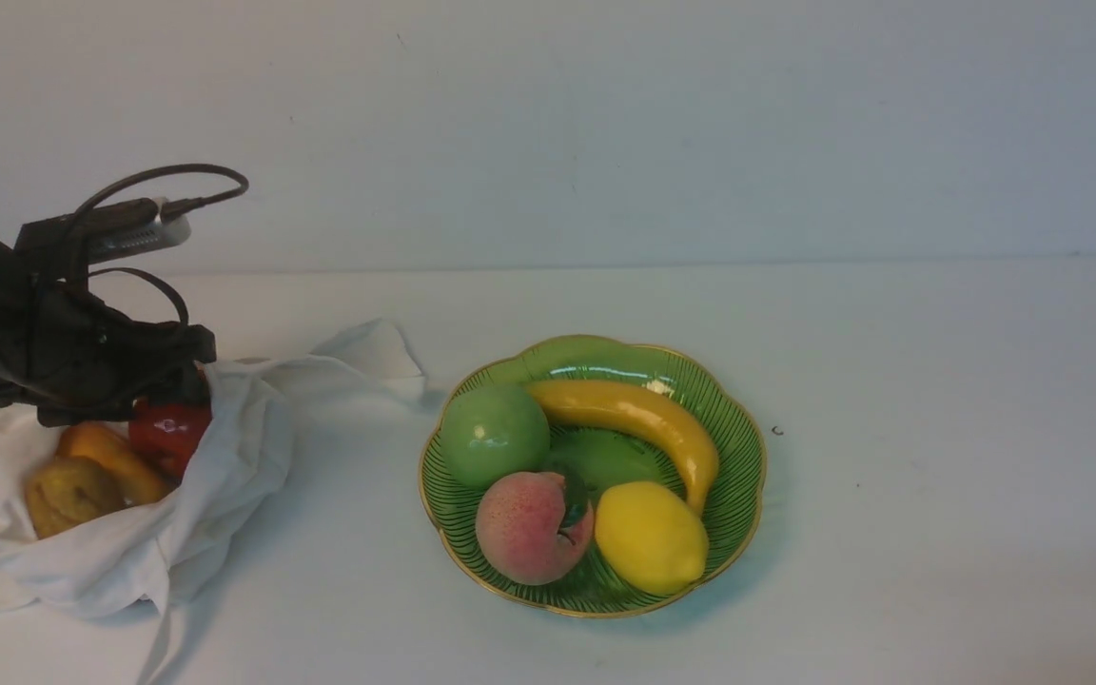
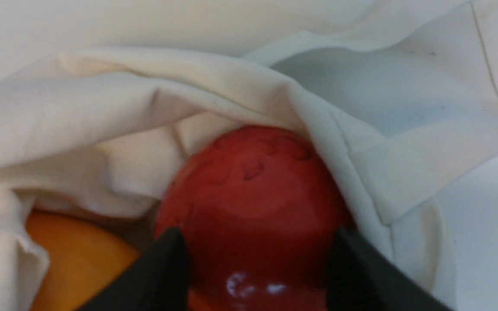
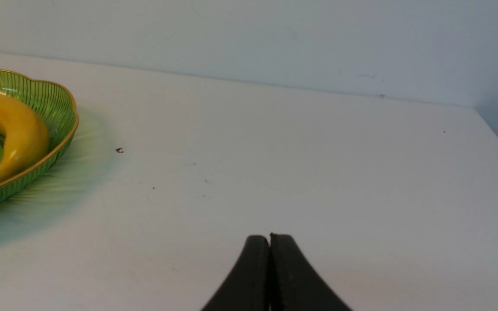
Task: Take the fruit out of the cloth bag on the white table and place them on a plate.
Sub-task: 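Reach into the white bag and grasp the apple with the left gripper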
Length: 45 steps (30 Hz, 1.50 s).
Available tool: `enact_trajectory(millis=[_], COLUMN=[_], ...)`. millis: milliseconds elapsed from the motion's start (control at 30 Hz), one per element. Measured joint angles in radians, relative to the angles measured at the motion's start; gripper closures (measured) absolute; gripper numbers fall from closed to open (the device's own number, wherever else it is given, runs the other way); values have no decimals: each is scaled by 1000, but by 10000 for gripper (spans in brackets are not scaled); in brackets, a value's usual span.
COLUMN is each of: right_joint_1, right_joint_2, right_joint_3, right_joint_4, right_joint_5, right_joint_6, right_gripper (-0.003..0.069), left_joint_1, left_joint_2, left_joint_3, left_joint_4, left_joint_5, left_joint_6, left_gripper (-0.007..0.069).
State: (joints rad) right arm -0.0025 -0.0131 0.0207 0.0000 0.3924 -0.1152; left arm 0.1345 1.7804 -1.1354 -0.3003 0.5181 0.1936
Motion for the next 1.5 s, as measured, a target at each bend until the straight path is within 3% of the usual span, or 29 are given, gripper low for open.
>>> enact_trajectory(millis=[33,67,100,133,433,567,767,833,1033,1333,1500], right_joint_1=[0,0,0,0,0,0,0,0,0,0,0], right_joint_2=[0,0,0,0,0,0,0,0,0,0,0], right_joint_3=[0,0,0,0,0,0,0,0,0,0,0], right_joint_4=[0,0,0,0,0,0,0,0,0,0,0], right_joint_5=[0,0,0,0,0,0,0,0,0,0,0], right_joint_6=[0,0,0,0,0,0,0,0,0,0,0], right_gripper=[671,671,671,671,671,671,671,671,671,671,671], left_joint_1=[0,0,0,0,0,-1,-19,-20,-21,-26,-27], left_joint_2=[-3,-4,-5,-5,-7,-7,-3,5,15,61,73], left_joint_3=[-4,-4,-5,-5,-6,-7,-7,-7,-7,-8,-11], left_joint_4=[0,0,0,0,0,-4,-5,-4,3,-7,-9], left_joint_5=[-2,-2,-2,-2,4,8,7,8,-1,-31,-59], left_joint_6=[9,11,21,30,98,183,286,292,296,283,280], left_gripper=[421,440,538,581,627,585,318,180,-29,-54,-21])
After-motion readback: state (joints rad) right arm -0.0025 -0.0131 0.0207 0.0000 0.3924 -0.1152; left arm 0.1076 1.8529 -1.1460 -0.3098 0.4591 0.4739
